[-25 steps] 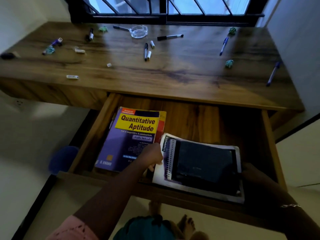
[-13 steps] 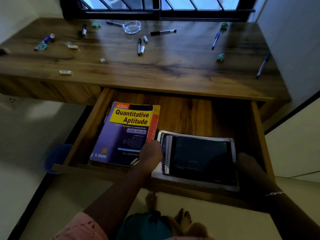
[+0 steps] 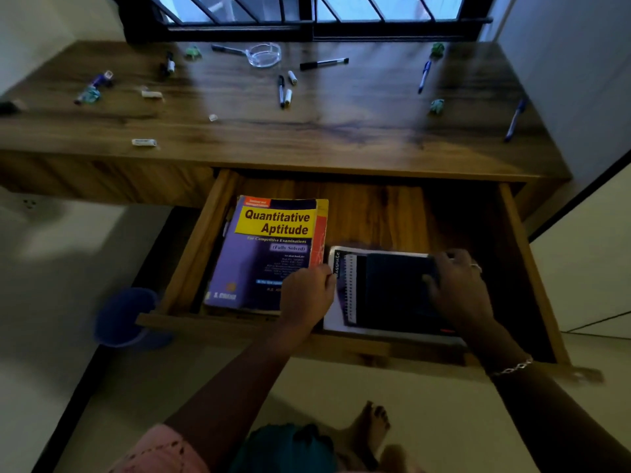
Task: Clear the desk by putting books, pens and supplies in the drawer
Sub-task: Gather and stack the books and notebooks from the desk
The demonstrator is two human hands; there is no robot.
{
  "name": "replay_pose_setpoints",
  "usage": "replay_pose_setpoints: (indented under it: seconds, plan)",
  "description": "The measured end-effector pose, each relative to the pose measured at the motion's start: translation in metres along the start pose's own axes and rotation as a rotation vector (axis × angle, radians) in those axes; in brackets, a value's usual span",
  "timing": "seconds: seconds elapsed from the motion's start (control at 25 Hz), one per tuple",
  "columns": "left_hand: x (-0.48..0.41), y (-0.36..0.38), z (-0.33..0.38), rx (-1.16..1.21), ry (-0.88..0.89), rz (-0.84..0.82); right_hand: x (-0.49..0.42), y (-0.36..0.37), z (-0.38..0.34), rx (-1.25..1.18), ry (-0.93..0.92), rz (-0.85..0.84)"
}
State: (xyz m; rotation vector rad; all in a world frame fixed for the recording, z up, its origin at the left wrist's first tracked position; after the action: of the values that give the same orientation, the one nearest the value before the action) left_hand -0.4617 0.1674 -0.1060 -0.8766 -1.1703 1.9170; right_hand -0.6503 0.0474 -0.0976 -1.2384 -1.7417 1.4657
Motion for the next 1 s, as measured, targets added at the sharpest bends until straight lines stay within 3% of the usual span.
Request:
replay_pose_setpoints:
  seconds: [0.2,0.36,0.52,0.76,1.0]
  plan:
    - [0.030,-0.007,-0.008,0.135,0.209,0.015,0.044,0.028,-0.064,-0.137,-0.125,-0.047]
    - [0.049,-0.007,-0.016,0.047,0.360,-0.027,0.068,0.022,-0.096,-0.109,-0.422,0.053]
    - [0.067,-0.003,-0.033,-0.150,0.425,-0.131,0.081,0.027,-0.102,0.078,-0.658,-0.006]
    - [0.062,0.003,-0.039,-0.250,0.446,-0.193,0.073,0.031,-0.104,0.206,-0.572,-0.015]
    - [0.028,0.011,-0.039,-0.239,0.469,-0.115,0.040,0.041,-0.099,0.231,-0.561,0.015]
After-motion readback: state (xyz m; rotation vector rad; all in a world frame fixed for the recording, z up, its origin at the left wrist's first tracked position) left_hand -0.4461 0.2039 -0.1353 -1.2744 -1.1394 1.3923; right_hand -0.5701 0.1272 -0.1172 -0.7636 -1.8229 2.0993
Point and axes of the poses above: each hand's wrist, its own x-axis away from the middle knuckle, its own y-axis out of the palm, z = x × y, the point moved 5 cm from there along -x, towards the middle knuckle, and after that the axes turned 8 degrees about z, right-handed, at the moved point
